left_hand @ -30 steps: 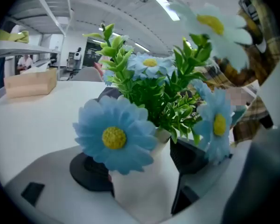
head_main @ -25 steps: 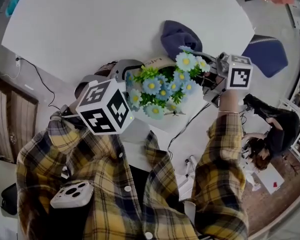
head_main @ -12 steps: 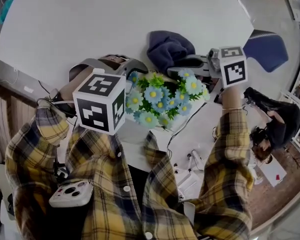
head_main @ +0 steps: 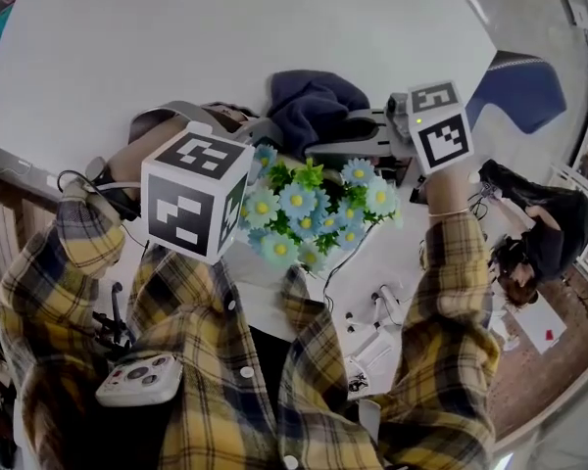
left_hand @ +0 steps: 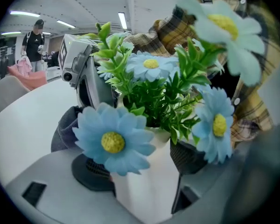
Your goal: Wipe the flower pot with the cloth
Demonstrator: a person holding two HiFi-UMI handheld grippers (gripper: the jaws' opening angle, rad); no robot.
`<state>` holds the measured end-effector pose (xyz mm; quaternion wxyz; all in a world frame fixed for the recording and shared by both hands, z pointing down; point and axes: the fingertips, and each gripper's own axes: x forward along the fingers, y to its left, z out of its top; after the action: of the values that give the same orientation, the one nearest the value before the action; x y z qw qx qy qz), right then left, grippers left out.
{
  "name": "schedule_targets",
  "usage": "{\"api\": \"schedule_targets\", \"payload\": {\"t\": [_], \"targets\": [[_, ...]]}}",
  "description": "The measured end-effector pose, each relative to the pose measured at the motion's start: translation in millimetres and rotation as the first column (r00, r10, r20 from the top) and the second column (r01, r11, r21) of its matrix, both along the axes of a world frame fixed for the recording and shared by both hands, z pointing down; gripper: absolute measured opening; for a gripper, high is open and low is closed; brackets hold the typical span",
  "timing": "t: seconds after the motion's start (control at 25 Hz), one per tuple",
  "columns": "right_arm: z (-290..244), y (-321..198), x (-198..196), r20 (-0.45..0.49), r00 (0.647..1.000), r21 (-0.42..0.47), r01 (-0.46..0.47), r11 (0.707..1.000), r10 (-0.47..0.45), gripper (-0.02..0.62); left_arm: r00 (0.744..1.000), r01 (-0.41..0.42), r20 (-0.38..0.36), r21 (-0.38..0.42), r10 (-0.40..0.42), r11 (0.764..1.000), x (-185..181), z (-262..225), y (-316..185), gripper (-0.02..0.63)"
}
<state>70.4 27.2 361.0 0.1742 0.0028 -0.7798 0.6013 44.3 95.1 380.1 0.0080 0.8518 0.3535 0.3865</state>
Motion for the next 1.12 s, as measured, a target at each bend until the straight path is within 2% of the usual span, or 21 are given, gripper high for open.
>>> {"api": "schedule_targets", "payload": {"t": [0.24,0.36,0.48,0.6,0.76,0.96,1.04,1.12], "targets": [[-1.4,-5.8,-2.1,0.011,0.999,0.011,-0.044,0.999,0.044,0.029,0.995,-0.093,0.035,-0.016,0.094,0.996,-3.5,-0.8,-8.1,0.376],[-3.2,-6.9,-1.9,0.013,0.998,0.017,-0.069,0.997,0.068,0.029,0.995,-0.090,0.047,-0.025,0.091,0.996,-6.6,-3.6,-11.2,0.376],[-4.0,-6.5,-0.6,0.013,0.994,0.025,-0.111,0.993,0.111,0.029,0.998,-0.021,0.059,-0.030,0.023,0.999,-11.6,-3.9,-15.8,0.377],[-4.5,-4.1,2.7,0.002,0.986,0.045,-0.168,0.985,0.168,0.029,0.992,0.118,0.049,-0.020,-0.117,0.993,-17.0,-3.5,-21.9,0.376],[-2.3,-0.2,9.0,-0.010,0.969,0.074,-0.246,0.967,0.247,0.029,0.946,0.324,-0.004,0.016,-0.324,0.946,-22.0,-1.6,-29.1,0.376],[1.7,2.5,14.9,-0.037,0.938,0.101,-0.339,0.935,0.344,0.029,0.886,0.464,-0.034,0.041,-0.463,0.885,-30.5,-0.1,-34.2,0.376],[2.5,3.1,17.7,-0.040,0.926,0.107,-0.370,0.923,0.376,0.029,0.851,0.525,-0.050,0.058,-0.522,0.849,-33.6,0.3,-38.1,0.376],[3.0,4.1,20.2,-0.036,0.911,0.112,-0.404,0.908,0.410,0.029,0.803,0.596,-0.065,0.086,-0.592,0.798,-39.8,3.4,-39.9,0.374]]}}
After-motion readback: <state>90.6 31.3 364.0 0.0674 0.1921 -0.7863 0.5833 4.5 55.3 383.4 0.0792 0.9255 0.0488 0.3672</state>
